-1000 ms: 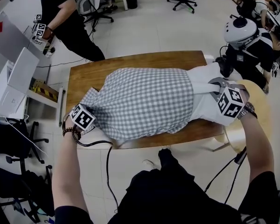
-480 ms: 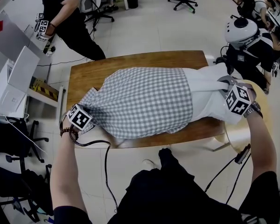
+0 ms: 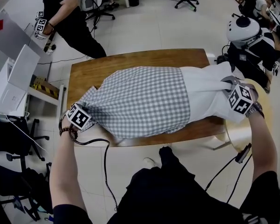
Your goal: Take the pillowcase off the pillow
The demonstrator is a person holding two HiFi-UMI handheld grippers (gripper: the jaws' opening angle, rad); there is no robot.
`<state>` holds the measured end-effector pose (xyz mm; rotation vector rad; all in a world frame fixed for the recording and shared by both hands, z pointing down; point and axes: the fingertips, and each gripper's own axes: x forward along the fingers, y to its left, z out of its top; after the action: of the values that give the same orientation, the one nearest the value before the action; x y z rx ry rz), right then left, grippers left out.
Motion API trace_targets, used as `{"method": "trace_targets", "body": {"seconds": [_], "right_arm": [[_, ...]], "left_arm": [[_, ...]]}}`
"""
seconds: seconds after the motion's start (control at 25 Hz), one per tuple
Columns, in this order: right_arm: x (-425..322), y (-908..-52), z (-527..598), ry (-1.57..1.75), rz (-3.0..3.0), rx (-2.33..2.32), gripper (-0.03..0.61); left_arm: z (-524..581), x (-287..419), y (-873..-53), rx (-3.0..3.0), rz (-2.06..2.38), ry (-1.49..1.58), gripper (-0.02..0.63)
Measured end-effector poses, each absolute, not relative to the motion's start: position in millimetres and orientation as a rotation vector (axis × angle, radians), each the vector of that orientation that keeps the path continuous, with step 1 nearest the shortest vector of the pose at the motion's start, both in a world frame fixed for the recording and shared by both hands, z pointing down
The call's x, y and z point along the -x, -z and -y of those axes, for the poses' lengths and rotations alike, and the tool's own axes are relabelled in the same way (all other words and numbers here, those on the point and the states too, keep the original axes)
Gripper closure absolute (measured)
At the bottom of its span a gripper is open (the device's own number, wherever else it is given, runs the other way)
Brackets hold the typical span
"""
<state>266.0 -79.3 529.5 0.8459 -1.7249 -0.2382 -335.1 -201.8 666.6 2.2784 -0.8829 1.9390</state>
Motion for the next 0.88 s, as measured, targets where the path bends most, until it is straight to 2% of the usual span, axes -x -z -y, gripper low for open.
{"method": "trace_targets", "body": {"seconds": [0.08,0.16,0.28,0.4,0.48,0.88], "right_arm": [[-260.4,-535.6,78.3,0.217,1.745,-0.829,0.519],[-256.1,-543.1,74.1,0.190,1.777,-0.807,0.427],[-249.3,-543.6,67.2,0.176,1.812,-0.780,0.341],[-243.5,-535.3,57.6,0.181,1.814,-0.739,0.280],[-236.4,-523.3,52.6,0.191,1.833,-0.722,0.254],[-157.1,-507.6,40.7,0.277,1.958,-0.644,0.219]], "left_arm": [[202.2,337.1,-667.8,-2.282,0.883,-1.969,0.601],[199.8,336.5,-670.9,-2.290,0.871,-1.989,0.598],[194.3,332.6,-673.7,-2.313,0.846,-1.966,0.532],[190.7,323.7,-669.9,-2.341,0.843,-1.944,0.495],[190.6,311.9,-663.3,-2.381,0.837,-1.927,0.477],[158.2,236.0,-646.5,-2.598,0.665,-1.856,0.410]]}}
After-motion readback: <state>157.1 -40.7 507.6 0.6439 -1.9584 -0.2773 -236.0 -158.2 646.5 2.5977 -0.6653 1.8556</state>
